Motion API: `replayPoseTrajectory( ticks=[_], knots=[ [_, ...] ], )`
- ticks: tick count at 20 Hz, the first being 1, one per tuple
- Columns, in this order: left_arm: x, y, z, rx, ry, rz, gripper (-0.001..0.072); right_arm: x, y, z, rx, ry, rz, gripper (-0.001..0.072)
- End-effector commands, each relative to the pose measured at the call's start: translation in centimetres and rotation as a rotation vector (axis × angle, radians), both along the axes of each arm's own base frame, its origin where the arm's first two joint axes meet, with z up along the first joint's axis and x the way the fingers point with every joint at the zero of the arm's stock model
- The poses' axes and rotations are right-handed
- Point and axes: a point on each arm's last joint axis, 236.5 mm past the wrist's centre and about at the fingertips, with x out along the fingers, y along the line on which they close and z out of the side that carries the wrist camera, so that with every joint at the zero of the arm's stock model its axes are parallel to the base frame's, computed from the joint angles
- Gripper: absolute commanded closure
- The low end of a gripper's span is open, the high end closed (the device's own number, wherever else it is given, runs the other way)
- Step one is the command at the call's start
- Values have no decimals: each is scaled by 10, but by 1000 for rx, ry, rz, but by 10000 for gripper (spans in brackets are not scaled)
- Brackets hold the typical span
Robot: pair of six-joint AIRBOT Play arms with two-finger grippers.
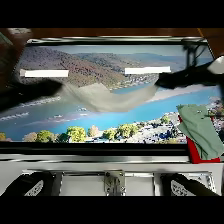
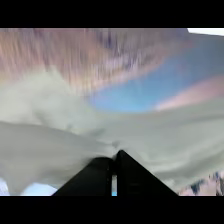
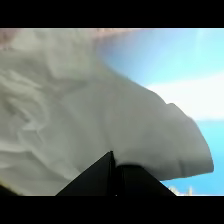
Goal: Fold the shirts.
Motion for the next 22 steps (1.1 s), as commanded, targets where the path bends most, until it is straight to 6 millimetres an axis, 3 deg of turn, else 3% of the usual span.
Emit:
replayPoseTrajectory(
  ticks=[1,3,5,7,9,12,15,18,22],
  knots=[
    [-92,61,228,17,-541,181,657,-47,-32,190,-75,-567,-126,654],
    [-150,71,291,-48,-700,191,657,-105,-47,263,-99,-790,-213,654],
    [-185,75,308,-67,-736,184,657,-158,-50,293,-97,-891,-256,654],
    [-193,76,288,-18,-666,176,657,-196,-51,300,-118,-924,-270,654],
    [-184,80,249,77,-520,182,657,-219,-61,293,-150,-899,-312,654],
    [-164,105,204,210,-360,267,657,-220,-80,253,-242,-738,-353,654],
    [-135,129,167,312,-263,358,657,-199,-94,193,-323,-468,-338,654],
    [-95,127,96,394,-81,340,657,-152,-95,127,-334,-212,-288,654],
    [-34,115,-21,458,172,297,656,-62,-104,12,-324,56,-277,654]
  ],
)
